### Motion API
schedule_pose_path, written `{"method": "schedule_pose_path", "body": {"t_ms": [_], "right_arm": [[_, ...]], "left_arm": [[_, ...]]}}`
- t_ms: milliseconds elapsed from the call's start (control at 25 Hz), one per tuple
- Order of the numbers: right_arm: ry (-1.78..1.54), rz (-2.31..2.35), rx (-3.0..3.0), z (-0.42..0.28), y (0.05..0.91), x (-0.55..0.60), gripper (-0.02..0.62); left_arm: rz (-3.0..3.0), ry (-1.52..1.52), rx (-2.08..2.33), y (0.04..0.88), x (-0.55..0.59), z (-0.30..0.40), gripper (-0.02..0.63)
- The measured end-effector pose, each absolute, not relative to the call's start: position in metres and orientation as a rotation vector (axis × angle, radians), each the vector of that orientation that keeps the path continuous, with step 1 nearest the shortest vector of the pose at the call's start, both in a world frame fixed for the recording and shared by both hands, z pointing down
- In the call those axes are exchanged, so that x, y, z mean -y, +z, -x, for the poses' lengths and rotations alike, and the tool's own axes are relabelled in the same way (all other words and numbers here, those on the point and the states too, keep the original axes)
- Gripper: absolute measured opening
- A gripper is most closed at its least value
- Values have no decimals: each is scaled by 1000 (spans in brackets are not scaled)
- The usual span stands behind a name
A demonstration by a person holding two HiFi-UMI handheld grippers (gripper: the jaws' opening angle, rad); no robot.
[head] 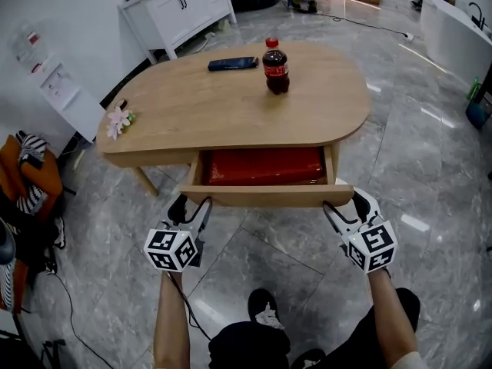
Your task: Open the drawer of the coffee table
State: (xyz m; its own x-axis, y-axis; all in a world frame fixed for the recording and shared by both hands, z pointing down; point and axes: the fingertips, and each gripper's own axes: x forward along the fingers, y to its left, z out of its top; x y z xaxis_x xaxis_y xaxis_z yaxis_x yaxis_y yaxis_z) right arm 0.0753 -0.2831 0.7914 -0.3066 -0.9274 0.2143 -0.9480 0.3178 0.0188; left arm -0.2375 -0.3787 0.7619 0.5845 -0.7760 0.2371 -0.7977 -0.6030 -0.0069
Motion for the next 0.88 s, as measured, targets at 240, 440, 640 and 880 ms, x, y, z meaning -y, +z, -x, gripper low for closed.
{"method": "schedule_pose_path", "body": {"t_ms": [240,440,640,880], "right_arm": [[163,-1703,2415,-74,792,275,295],[162,-1669,2431,-70,794,267,293],[112,-1647,2405,-68,793,264,290],[125,-1640,2417,-67,792,257,287]], "left_arm": [[-2708,320,1358,763,369,239,270],[-2703,317,1361,764,363,243,270],[-2710,305,1362,762,360,244,270],[-2714,301,1357,762,354,246,270]]}}
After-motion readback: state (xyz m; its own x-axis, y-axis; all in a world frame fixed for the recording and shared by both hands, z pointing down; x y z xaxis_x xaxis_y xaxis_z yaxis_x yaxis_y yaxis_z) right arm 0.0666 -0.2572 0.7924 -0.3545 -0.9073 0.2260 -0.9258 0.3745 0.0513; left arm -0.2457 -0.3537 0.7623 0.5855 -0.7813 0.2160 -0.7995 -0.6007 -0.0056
